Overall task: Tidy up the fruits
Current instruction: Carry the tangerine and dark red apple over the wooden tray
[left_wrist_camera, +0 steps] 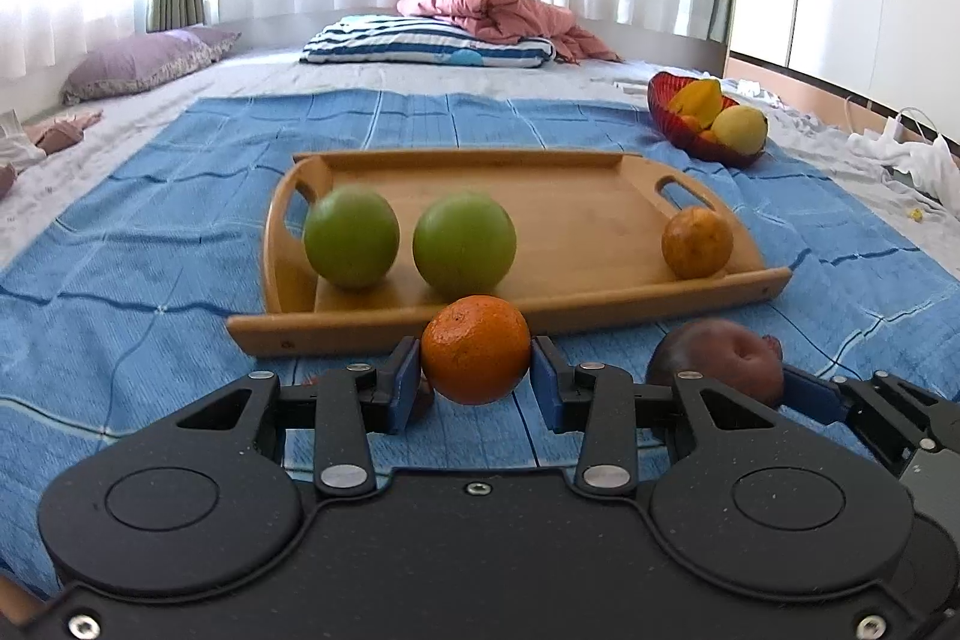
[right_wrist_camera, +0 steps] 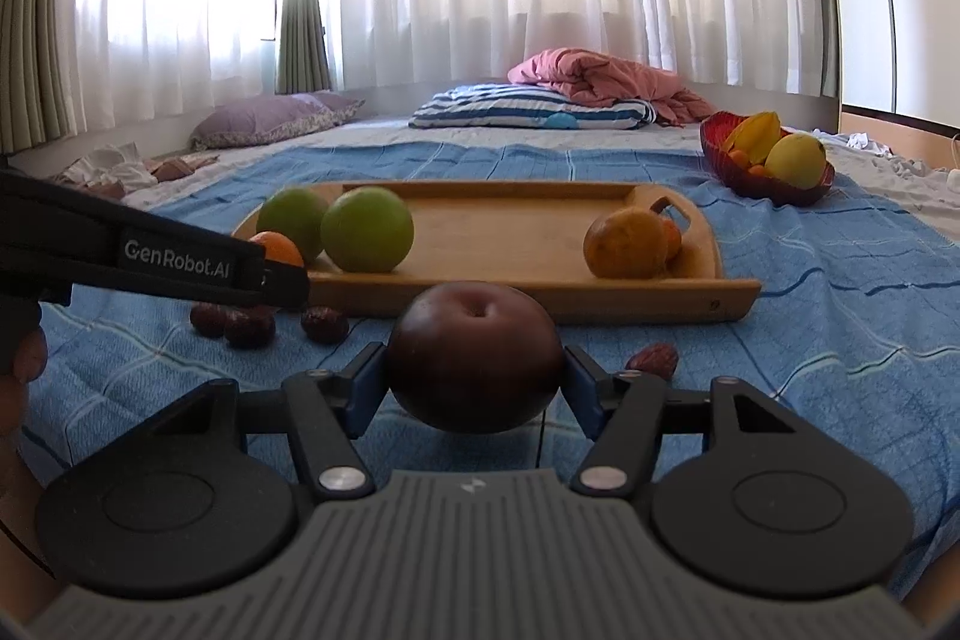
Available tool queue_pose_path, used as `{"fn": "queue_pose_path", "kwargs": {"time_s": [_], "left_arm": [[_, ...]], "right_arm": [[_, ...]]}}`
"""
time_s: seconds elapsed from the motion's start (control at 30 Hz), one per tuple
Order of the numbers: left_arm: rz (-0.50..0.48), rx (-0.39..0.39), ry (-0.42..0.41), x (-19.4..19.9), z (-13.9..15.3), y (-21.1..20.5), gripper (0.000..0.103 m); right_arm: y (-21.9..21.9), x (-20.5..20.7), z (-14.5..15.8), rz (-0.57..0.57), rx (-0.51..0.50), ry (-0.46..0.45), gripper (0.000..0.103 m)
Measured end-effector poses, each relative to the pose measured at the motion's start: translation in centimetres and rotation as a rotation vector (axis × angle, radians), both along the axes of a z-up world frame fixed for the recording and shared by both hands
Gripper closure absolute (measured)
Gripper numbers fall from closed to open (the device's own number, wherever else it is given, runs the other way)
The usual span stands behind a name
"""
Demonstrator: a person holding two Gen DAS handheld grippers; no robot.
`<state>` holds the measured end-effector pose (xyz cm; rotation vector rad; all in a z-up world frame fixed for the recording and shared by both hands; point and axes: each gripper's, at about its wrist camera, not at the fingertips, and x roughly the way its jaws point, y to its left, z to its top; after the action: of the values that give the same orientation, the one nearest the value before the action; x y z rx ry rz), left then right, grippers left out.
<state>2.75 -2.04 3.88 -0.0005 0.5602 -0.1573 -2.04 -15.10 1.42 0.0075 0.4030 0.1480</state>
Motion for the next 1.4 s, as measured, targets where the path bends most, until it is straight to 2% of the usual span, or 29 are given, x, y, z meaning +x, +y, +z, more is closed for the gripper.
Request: {"fn": "queue_pose_path", "kwargs": {"time_s": [0.47,0.7,0.93,1.17,1.4], "left_arm": [[0.042,0.009,-0.045,1.7,2.6,1.5,0.065],[0.058,-0.006,-0.058,3.4,4.4,2.7,0.065],[0.064,-0.016,-0.058,6.9,6.4,3.7,0.065],[0.044,-0.086,0.024,11.8,7.6,5.0,0.065],[0.051,-0.065,0.092,17.5,7.5,5.2,0.065]], "right_arm": [[-1.4,2.2,2.8,-0.024,0.024,-0.045,0.038],[-2.6,4.3,4.5,-0.041,0.06,-0.03,0.038],[-4.7,7.8,7.0,-0.064,0.12,-0.002,0.038],[-6.0,12.1,9.1,-0.06,0.098,0.04,0.038],[-7.5,17.8,9.3,-0.077,0.136,0.132,0.038]]}}
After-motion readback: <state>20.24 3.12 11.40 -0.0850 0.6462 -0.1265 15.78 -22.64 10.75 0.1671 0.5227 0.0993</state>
